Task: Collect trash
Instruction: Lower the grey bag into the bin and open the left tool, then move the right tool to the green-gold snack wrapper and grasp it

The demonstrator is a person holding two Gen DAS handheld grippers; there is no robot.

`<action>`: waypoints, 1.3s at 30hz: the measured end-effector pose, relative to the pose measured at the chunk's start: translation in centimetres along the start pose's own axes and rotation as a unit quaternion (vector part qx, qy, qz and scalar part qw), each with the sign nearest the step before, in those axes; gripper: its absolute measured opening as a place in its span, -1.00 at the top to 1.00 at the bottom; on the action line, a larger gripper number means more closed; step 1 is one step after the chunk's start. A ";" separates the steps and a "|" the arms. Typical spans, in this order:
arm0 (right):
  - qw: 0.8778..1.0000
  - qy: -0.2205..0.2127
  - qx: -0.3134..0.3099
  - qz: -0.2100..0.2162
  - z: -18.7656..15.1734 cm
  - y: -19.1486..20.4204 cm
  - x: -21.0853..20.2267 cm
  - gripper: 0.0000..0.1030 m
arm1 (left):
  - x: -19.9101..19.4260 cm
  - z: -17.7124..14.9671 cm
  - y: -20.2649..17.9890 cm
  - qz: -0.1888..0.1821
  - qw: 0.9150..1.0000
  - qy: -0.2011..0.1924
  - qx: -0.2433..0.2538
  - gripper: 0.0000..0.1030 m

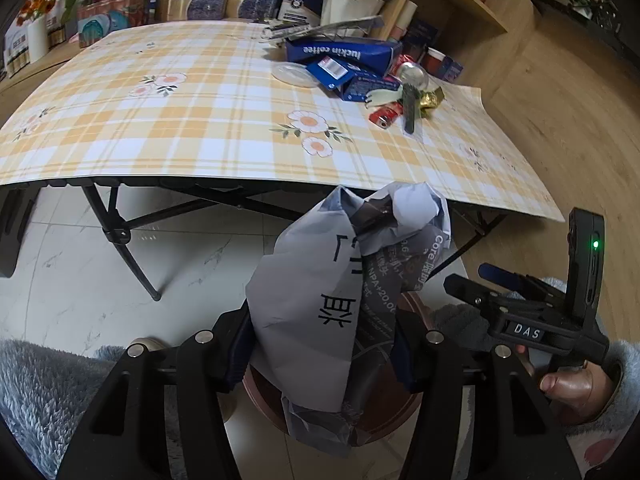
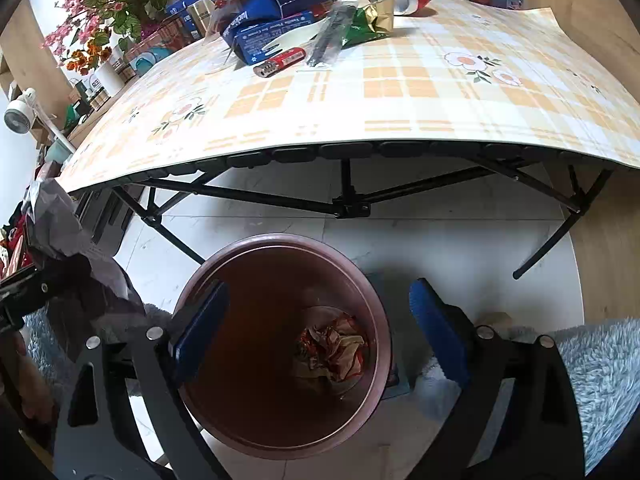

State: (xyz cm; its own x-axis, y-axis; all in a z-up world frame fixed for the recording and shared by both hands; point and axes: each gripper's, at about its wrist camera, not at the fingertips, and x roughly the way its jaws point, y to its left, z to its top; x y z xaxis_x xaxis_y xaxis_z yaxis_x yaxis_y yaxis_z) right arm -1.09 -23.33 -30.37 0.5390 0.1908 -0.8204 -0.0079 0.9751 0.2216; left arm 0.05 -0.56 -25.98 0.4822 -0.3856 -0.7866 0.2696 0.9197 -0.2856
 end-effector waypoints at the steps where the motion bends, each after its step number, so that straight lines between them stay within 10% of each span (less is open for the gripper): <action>1: 1.000 0.001 0.001 0.000 0.0 -0.1 0.0 -0.76 | 0.1 0.0 -0.1 0.000 1.000 0.002 0.002 -0.09; 7: 1.000 0.004 0.003 -0.002 -0.1 -0.2 0.1 -0.77 | 0.5 0.1 -0.4 -0.007 1.000 0.007 0.005 -0.15; 14: 1.000 0.007 0.005 -0.003 -0.2 -0.1 0.2 -0.77 | 0.2 0.2 -0.4 0.002 1.000 -0.009 0.000 -0.67; 39: 1.000 -0.012 0.000 -0.008 0.1 0.2 -0.7 -0.80 | -1.5 0.5 2.1 0.031 0.996 -0.054 -0.065 -0.81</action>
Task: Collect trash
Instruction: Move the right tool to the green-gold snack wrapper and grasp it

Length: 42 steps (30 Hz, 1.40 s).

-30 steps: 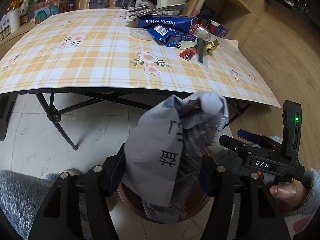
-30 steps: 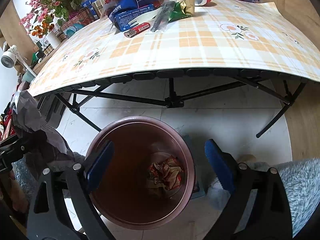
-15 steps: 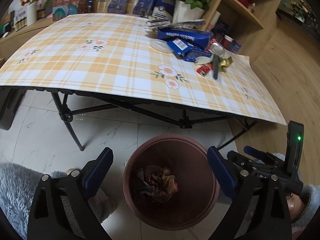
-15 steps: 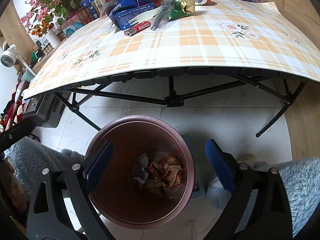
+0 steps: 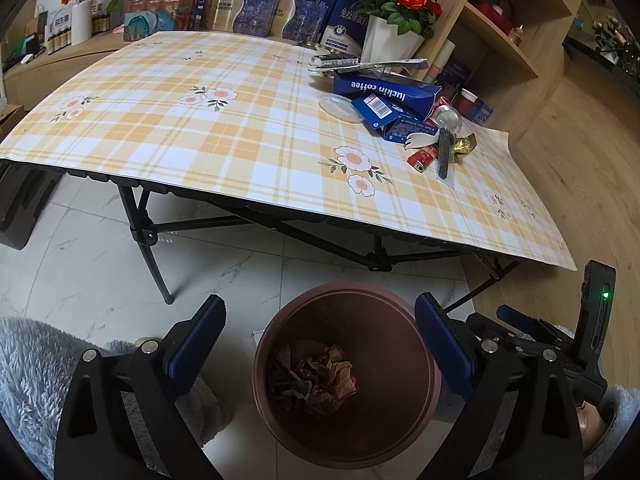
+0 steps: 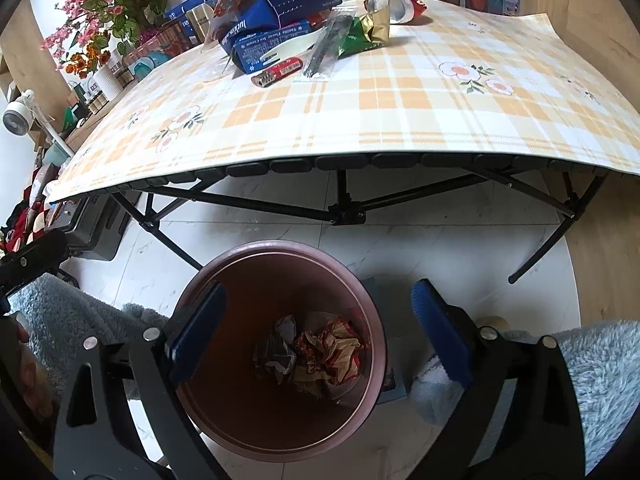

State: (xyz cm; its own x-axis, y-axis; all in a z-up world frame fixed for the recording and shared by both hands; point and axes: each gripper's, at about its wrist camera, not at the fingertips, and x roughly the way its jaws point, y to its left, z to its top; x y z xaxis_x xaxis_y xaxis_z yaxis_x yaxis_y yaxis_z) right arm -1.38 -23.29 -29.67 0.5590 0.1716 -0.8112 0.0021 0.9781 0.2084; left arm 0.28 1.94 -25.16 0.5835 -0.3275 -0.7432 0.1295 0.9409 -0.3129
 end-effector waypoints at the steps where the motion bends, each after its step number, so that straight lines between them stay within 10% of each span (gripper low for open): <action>1: 1.000 -0.003 0.001 -0.001 0.1 -0.1 -0.2 -0.80 | 0.0 0.0 0.0 0.000 1.000 -0.001 -0.001 -0.81; 21: 0.993 -0.106 0.022 -0.041 10.3 -5.6 -7.4 -0.83 | -1.0 7.8 -3.1 -0.007 0.996 -0.059 0.059 -0.81; 42: 0.995 -0.094 -0.019 -0.025 18.8 -5.9 0.7 -0.59 | 6.6 17.2 -4.7 -0.018 0.997 -0.048 0.059 -0.81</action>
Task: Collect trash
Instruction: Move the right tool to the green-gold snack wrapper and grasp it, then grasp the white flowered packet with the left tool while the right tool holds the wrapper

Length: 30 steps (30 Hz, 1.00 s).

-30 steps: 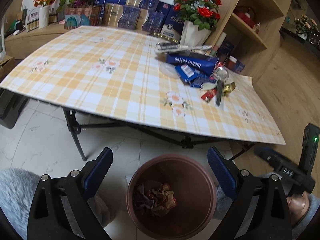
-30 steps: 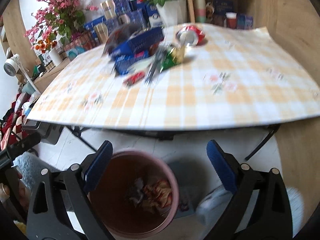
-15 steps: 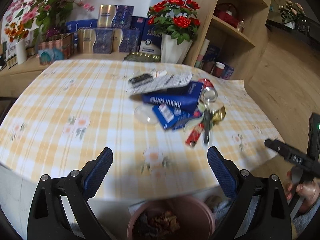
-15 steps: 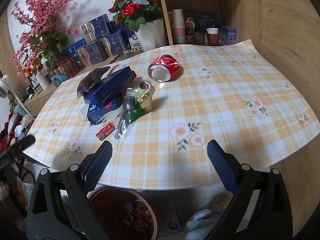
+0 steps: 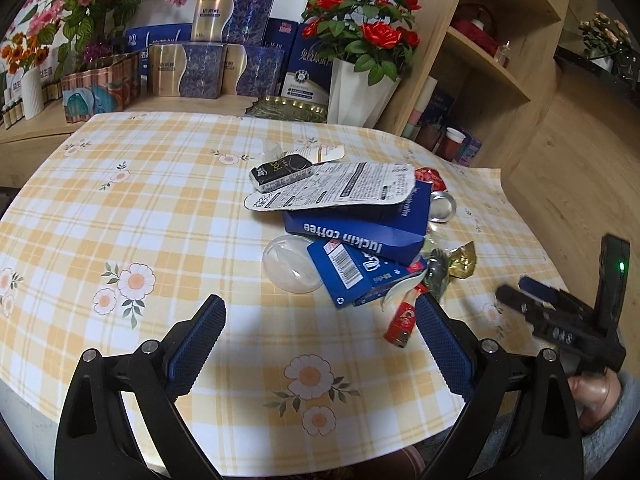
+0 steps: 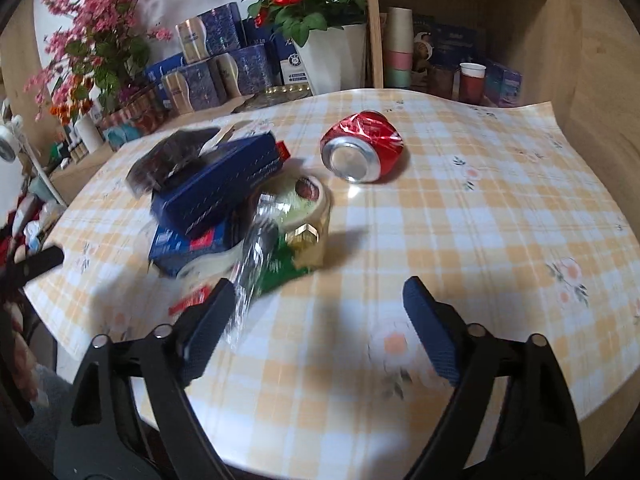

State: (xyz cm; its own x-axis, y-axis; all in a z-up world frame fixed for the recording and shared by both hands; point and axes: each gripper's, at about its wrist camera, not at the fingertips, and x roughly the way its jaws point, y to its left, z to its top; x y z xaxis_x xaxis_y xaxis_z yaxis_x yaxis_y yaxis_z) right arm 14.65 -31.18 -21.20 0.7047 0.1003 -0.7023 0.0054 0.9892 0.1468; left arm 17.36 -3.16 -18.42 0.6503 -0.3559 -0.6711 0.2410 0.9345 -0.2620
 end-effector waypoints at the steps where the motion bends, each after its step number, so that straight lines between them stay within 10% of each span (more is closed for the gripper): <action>1: 1.000 0.000 0.011 0.004 0.3 -0.3 0.6 -0.47 | 0.2 0.0 0.1 0.001 1.000 0.000 0.000 -0.81; 9: 0.997 0.036 0.062 0.036 1.8 -1.5 5.2 0.11 | 2.1 0.3 -0.4 0.004 1.000 0.007 0.017 -0.81; 13: 0.996 0.051 0.063 0.043 2.0 -1.5 5.9 0.77 | 3.0 1.4 -1.3 0.002 0.999 0.000 0.032 -0.81; 25: 0.997 0.000 0.070 -0.011 2.2 -3.0 2.1 0.83 | 7.1 5.9 -5.8 0.043 0.990 -0.034 0.133 -0.77; 30: 0.997 -0.025 0.068 -0.016 2.6 -3.7 0.3 0.83 | 9.1 7.2 -7.0 0.071 0.980 -0.011 0.188 0.06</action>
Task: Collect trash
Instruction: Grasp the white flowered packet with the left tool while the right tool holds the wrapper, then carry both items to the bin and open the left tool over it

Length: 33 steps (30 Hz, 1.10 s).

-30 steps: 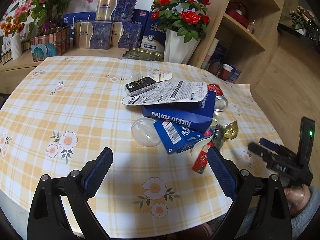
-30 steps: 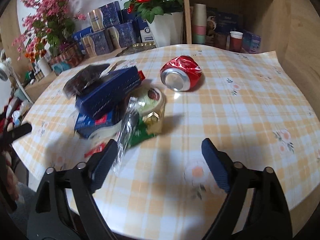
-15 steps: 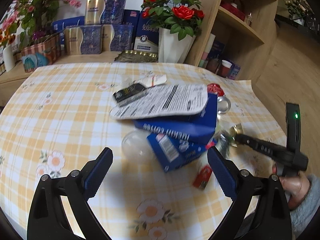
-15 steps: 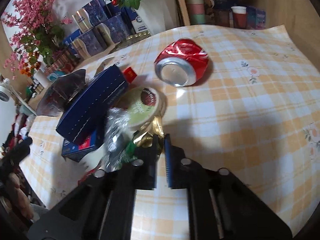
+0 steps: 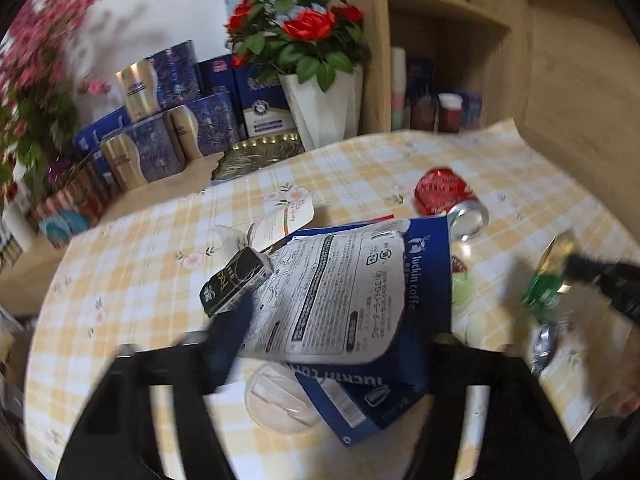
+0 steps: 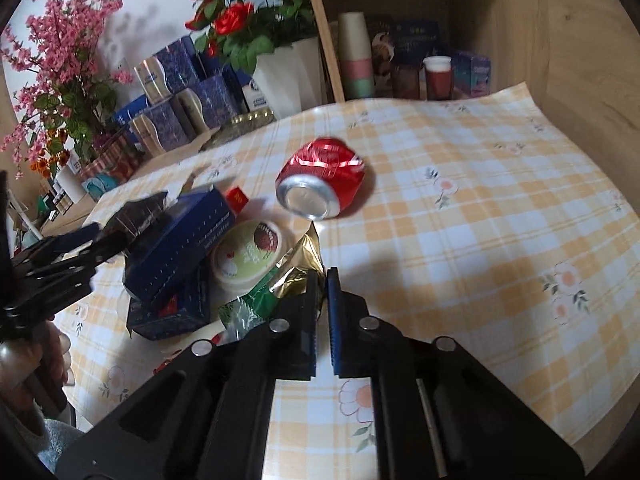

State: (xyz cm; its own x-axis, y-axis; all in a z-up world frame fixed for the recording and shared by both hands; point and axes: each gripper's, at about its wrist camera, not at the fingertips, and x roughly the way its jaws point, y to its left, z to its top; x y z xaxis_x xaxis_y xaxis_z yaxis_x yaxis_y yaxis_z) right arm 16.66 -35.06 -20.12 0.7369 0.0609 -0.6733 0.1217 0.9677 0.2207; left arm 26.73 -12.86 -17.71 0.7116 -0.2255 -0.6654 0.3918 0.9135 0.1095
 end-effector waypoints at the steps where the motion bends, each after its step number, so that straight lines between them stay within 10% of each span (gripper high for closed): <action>1: 1.000 -0.006 0.000 -0.004 0.2 -0.2 -0.4 0.83 | 0.1 0.2 0.0 -0.004 1.000 0.004 0.008 0.44; 8: 0.999 -0.028 0.026 -0.024 1.1 -1.7 -1.6 0.83 | -2.2 1.8 1.4 -0.036 0.999 -0.030 0.017 0.84; 16: 0.998 -0.038 0.032 -0.029 1.3 -1.9 -2.5 0.83 | -6.4 4.6 6.6 -0.120 0.984 -0.063 -0.114 0.98; 33: 0.999 -0.049 0.005 -0.007 0.6 0.9 -6.7 0.83 | -16.1 3.2 8.0 -0.179 0.971 -0.086 -0.135 0.98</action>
State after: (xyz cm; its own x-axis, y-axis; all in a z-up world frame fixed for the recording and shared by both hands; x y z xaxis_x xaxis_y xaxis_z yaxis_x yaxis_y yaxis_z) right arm 12.20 -34.70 -14.99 0.7962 0.0219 -0.6047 0.1389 0.9660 0.2179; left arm 20.26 -2.99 -3.79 0.6548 -0.5766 -0.4886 0.4809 0.8166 -0.3193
